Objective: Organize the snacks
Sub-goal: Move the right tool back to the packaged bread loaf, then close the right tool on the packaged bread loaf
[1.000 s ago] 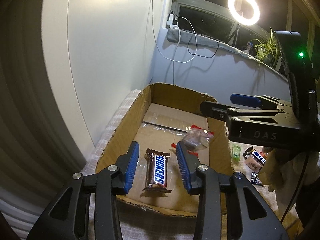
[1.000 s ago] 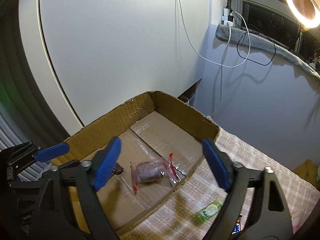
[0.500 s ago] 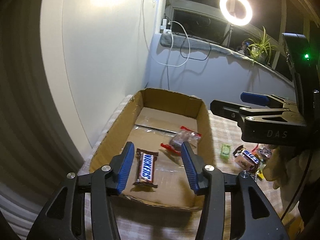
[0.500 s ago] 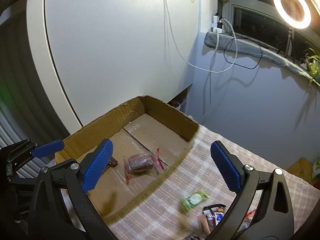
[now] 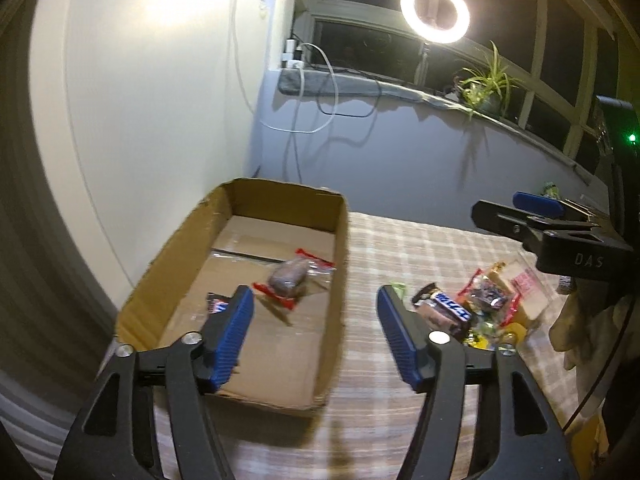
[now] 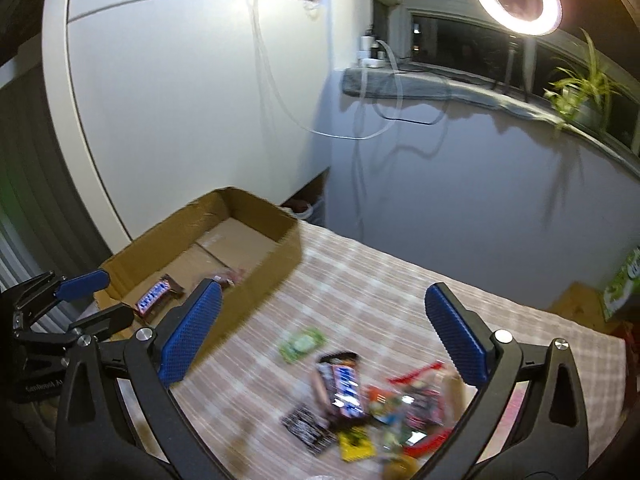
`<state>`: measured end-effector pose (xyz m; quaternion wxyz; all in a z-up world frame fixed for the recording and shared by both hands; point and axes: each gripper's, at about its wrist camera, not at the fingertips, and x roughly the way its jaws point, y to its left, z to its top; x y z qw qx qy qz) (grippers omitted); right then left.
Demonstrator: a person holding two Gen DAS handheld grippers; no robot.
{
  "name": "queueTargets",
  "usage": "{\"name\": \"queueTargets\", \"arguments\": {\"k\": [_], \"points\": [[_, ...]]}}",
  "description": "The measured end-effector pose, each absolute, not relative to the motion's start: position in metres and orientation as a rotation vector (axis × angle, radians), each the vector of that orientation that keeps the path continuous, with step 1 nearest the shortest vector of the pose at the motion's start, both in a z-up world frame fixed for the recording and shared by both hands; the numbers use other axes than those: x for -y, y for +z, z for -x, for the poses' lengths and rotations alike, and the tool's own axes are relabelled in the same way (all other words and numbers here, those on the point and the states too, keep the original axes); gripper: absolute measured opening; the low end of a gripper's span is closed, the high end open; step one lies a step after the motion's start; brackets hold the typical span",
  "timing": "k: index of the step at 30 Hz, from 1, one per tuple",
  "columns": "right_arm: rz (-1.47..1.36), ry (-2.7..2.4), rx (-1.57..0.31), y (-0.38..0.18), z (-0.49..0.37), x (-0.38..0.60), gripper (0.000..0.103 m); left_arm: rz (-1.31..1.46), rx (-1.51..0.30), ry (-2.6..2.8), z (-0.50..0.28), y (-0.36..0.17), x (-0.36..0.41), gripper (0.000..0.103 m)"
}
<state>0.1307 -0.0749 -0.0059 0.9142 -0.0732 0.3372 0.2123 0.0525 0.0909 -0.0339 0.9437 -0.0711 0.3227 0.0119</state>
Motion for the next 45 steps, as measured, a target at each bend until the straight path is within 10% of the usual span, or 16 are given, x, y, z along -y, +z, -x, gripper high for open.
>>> {"name": "queueTargets", "arguments": {"k": [29,45], "points": [[-0.104,0.34,-0.96,-0.063,-0.157,0.29,0.103,0.19,-0.844,-0.444,-0.095,-0.067,0.09,0.064],[-0.271,0.479,-1.095,-0.108,-0.181,0.314,0.07,0.234,-0.997,-0.485,-0.137,-0.103,0.145,0.059]]}}
